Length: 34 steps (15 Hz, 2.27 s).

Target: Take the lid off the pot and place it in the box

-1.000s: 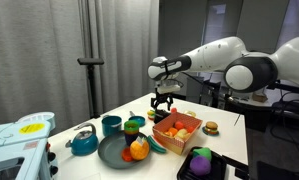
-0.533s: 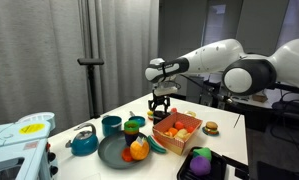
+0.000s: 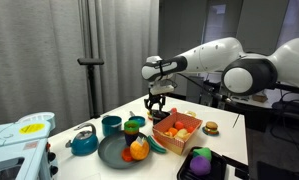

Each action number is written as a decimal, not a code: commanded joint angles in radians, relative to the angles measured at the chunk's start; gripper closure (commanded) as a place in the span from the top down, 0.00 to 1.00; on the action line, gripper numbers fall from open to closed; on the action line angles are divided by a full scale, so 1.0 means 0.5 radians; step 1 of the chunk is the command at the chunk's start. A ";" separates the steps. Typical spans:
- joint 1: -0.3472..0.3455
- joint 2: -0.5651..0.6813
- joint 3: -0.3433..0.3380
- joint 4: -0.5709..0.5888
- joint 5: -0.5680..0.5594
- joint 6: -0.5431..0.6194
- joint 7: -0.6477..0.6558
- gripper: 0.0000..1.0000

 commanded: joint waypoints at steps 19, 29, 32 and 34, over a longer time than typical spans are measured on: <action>0.263 -0.739 -0.056 -0.953 -0.192 -0.067 0.015 0.45; 0.434 -1.110 0.035 -1.838 -0.486 0.393 -0.246 0.45; 0.452 -1.162 0.083 -2.020 -0.502 0.583 -0.333 0.45; 0.460 -1.196 0.096 -2.089 -0.506 0.647 -0.339 0.92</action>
